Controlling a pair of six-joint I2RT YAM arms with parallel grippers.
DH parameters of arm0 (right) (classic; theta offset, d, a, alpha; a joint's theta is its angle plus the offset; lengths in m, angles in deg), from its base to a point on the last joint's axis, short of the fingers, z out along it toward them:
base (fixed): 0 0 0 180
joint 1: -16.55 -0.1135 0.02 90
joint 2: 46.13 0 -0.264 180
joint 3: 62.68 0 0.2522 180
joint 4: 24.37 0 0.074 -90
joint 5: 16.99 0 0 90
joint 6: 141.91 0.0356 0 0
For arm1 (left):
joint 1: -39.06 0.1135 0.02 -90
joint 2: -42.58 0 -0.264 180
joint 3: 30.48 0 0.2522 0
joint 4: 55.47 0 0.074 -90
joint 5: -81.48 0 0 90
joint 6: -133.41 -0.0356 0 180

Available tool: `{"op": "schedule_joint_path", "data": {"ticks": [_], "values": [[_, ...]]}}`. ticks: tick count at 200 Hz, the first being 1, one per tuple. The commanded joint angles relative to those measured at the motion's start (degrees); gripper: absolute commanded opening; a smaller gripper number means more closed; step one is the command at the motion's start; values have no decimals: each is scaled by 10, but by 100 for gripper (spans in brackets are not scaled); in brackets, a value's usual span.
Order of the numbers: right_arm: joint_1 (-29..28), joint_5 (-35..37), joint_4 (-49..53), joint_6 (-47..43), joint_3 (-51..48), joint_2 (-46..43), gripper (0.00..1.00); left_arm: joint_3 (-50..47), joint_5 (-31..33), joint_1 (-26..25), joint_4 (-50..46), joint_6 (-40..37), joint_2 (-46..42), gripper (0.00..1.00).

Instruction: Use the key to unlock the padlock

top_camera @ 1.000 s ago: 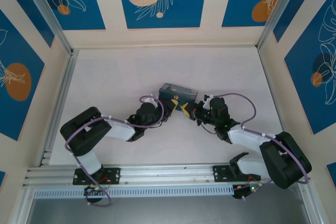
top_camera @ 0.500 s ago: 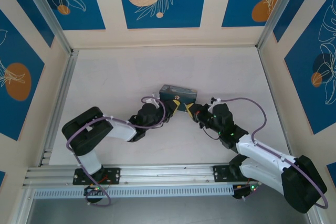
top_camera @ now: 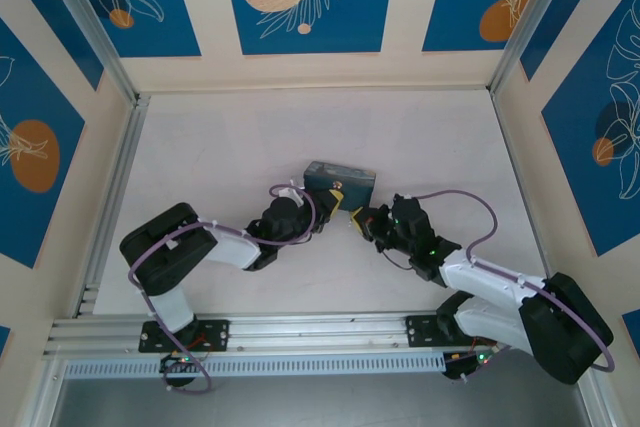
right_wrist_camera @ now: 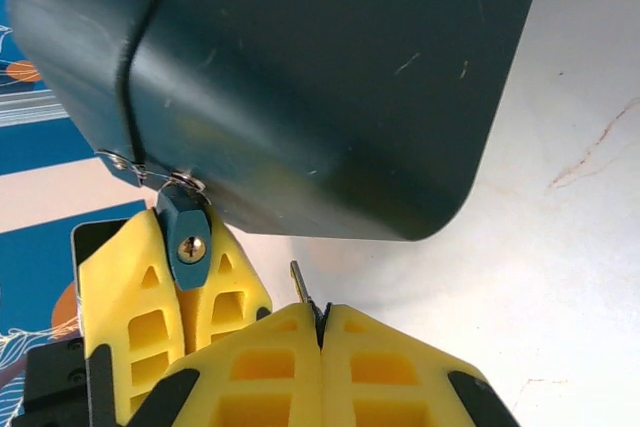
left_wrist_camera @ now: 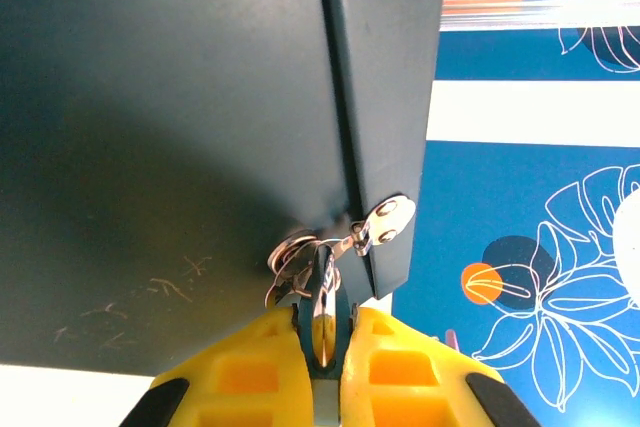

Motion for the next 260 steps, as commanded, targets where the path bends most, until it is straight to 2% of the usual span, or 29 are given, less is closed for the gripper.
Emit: {"op": "schedule_joint_path", "data": {"ticks": [1,260], "values": [[-3,19,-16,-1,24,5,0,4,4,-5,42,3,4,0],[13,8,-3,-21,73,24,0,-3,-3,-5,42,4,2,0]]}}
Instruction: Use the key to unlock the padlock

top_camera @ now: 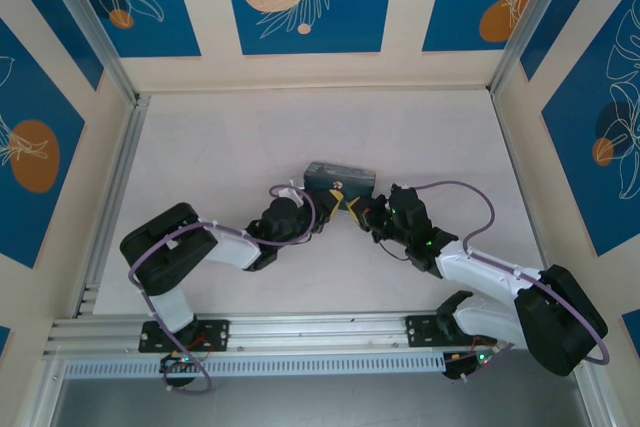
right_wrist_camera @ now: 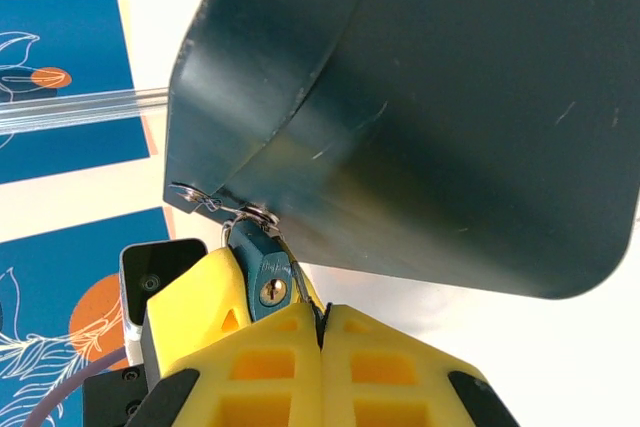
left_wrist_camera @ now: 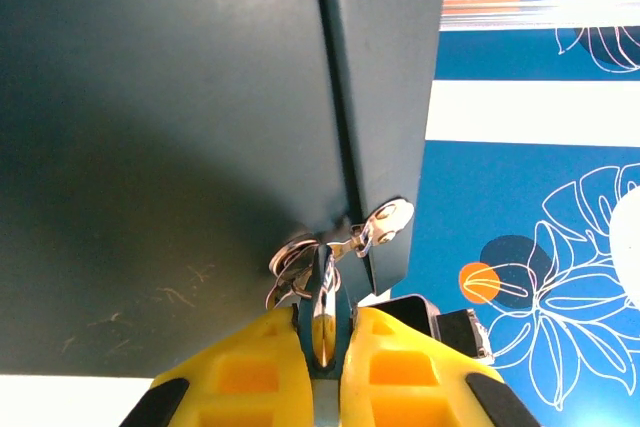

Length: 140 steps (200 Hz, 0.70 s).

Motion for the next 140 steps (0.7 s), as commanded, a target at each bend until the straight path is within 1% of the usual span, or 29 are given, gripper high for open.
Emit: {"op": "schedule_joint_path", "data": {"ticks": [1,67,140], "values": [[4,9,-6,-12,26,-2,0,-1,-3,-5,37,4,2,0],[6,5,-4,-17,32,-2,0,-3,-3,-6,37,5,7,0],[18,-8,73,-30,8,-42,0,-2,4,-6,39,9,12,0]]}}
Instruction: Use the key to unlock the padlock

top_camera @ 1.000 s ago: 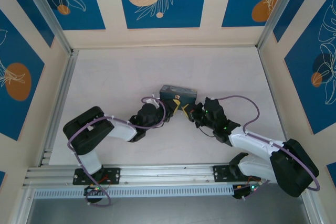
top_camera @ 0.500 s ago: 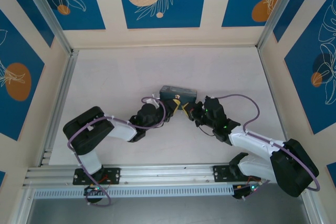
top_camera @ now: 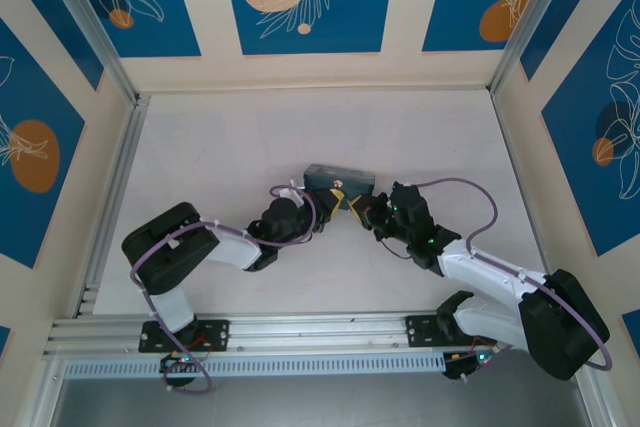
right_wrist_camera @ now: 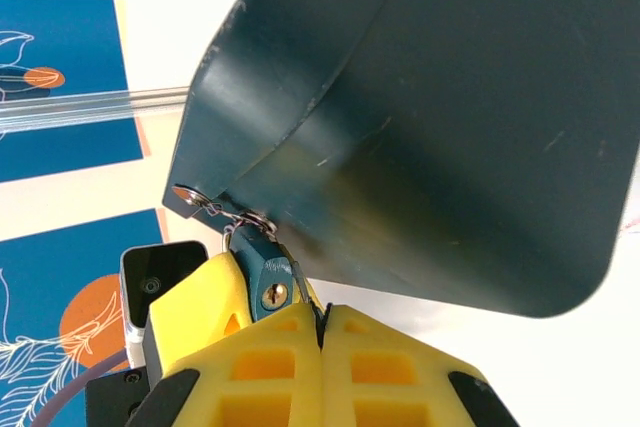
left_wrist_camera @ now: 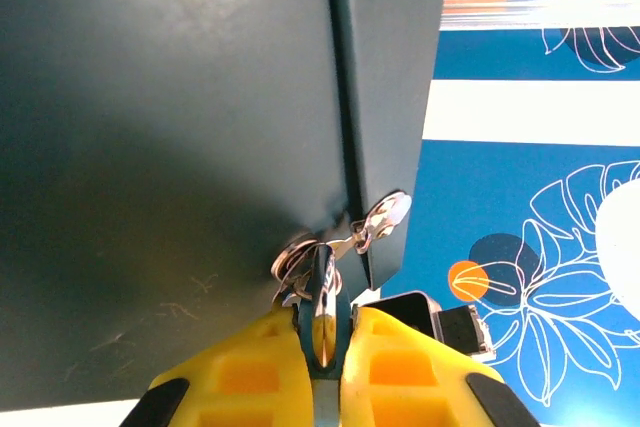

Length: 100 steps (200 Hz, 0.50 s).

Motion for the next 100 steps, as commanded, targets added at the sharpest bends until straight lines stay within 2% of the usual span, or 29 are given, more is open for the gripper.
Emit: {"op": "schedule_joint_path", "data": {"ticks": [1,41,100], "values": [[5,-3,31,-14,-8,-25,0,-2,4,-5,20,6,6,0],[7,-9,33,-20,-20,-46,0,-1,2,-5,20,5,7,0],[7,-20,21,-30,3,-24,0,1,2,-5,18,5,8,0]]}}
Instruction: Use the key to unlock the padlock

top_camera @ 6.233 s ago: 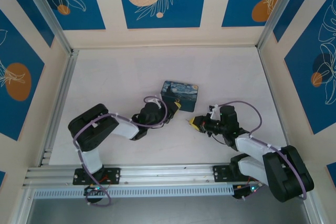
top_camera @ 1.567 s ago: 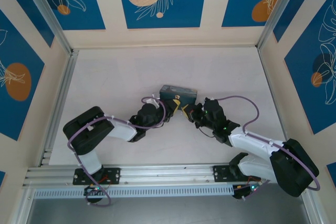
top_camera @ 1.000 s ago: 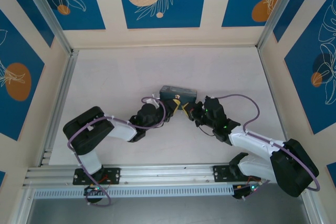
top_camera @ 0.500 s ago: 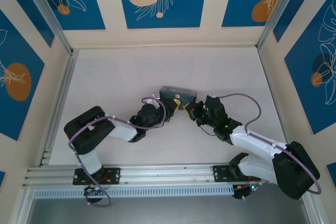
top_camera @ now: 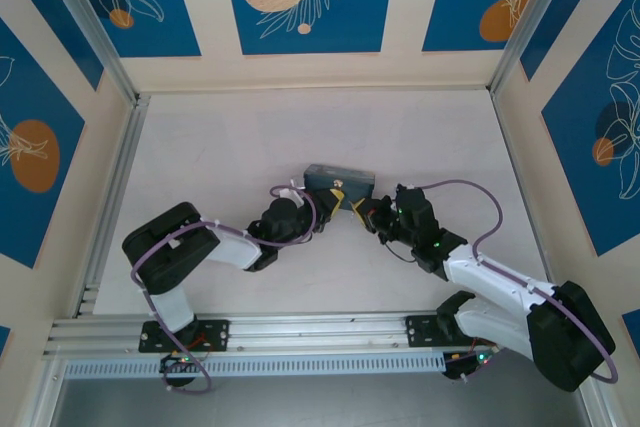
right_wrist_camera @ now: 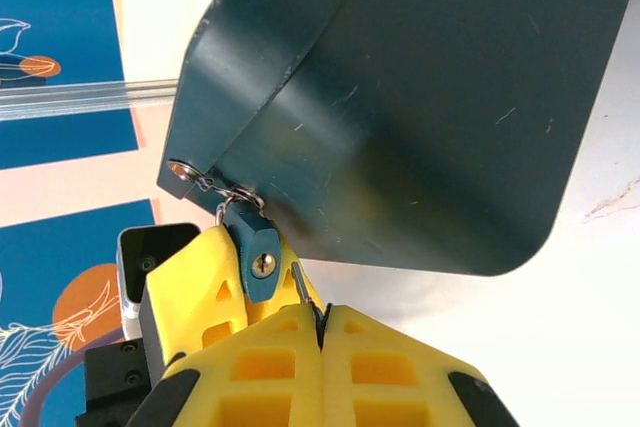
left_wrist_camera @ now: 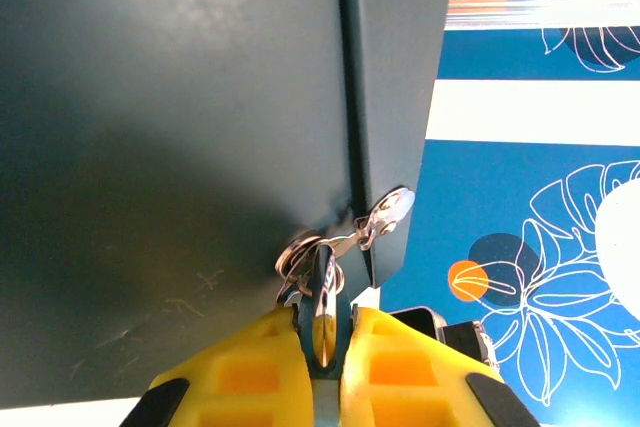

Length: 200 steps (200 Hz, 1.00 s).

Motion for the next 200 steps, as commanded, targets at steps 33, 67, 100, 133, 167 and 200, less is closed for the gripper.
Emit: {"op": "schedule_joint_path", "data": {"ticks": [33,67,100,133,167,200], "values": [[1,-9,-11,-16,27,23,0,2,1,-6,16,4,7,0],[1,-9,-15,-16,38,32,0,3,1,-6,16,5,10,0],[1,-9,-15,-19,48,40,0,3,1,-7,19,8,13,0],[1,-12,-24,-17,51,54,0,3,0,-7,20,8,13,0],[-1,-15,-28,-18,55,57,0,2,0,-7,21,8,13,0],[-2,-16,-14,-22,51,44,0,2,2,-7,22,10,14,0]]}}
